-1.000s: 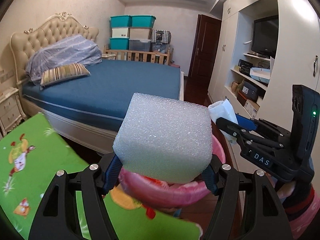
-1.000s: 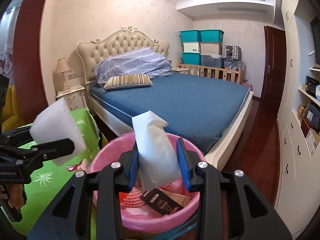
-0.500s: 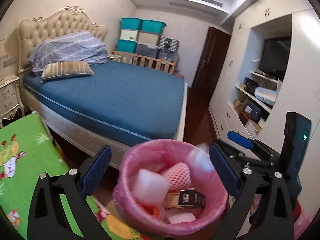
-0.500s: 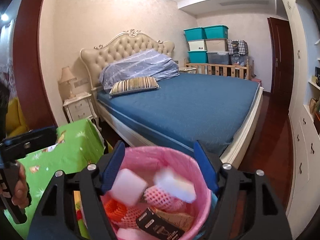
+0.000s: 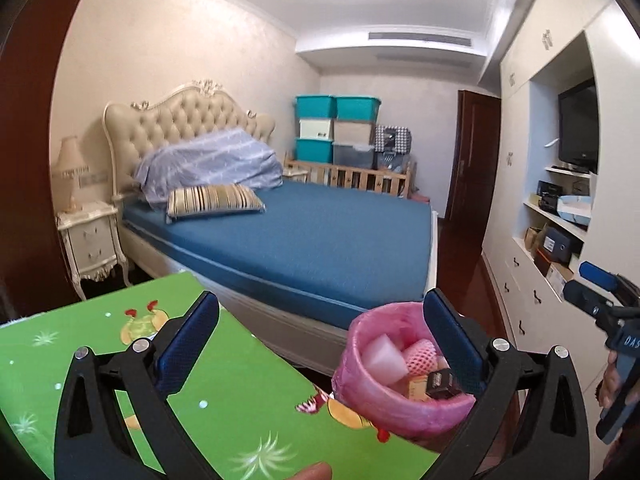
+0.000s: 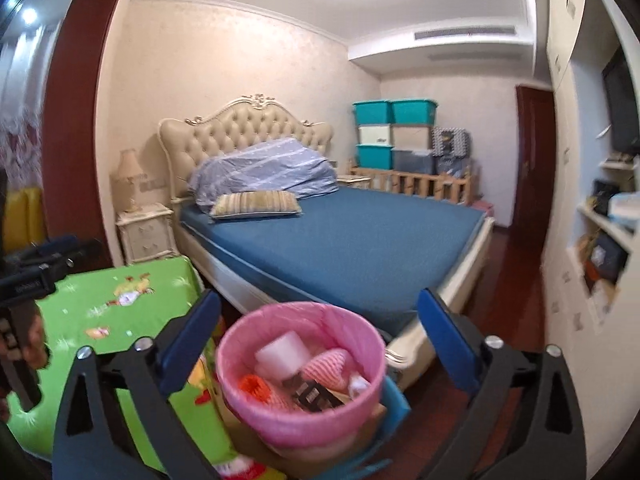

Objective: Collect trash

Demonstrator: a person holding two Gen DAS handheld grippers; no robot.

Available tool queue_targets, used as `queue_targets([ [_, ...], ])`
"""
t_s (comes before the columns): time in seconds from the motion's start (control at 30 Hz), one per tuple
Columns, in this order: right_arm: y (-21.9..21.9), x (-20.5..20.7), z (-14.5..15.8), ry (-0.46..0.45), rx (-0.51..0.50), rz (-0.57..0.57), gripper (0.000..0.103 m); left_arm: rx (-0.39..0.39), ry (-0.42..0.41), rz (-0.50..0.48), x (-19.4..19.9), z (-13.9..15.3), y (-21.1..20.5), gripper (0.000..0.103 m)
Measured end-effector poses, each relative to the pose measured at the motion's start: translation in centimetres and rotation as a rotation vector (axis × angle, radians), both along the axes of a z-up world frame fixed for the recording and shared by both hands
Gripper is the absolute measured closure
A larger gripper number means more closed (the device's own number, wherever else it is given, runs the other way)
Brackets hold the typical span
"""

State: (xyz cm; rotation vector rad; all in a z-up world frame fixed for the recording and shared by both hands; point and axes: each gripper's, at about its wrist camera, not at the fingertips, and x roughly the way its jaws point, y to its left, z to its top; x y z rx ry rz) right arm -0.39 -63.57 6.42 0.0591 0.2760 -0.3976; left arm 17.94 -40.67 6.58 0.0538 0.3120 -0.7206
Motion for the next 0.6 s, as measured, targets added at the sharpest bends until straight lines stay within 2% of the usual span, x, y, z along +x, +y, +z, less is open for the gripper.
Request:
queue_targets([
  [0.1, 1.8, -2.4, -0.7, 0.011, -0.024, -0.038, 0.005, 0.005, -0.010, -0.040, -2.4, -0.2, 1.2, 0.007],
  [0.2, 3.9, -3.9, -1.9, 0.038, -0.049, -0.069, 0.005, 0.032, 0.036, -0.060, -4.2, -1.2, 2.1, 0.007],
  [0.4, 6.0, -5.4, -5.4, 0.134, -0.003, -0.114, 0.005, 0.077, 0.071, -0.077, -7.1, -5.0, 3.0, 0.007],
  [0.6, 6.1, -5.2, -7.1, 0.177, 0.041, -0.055, 0.005, 0.097, 0.064, -0.084, -8.6, -6.2, 3.5, 0.007],
])
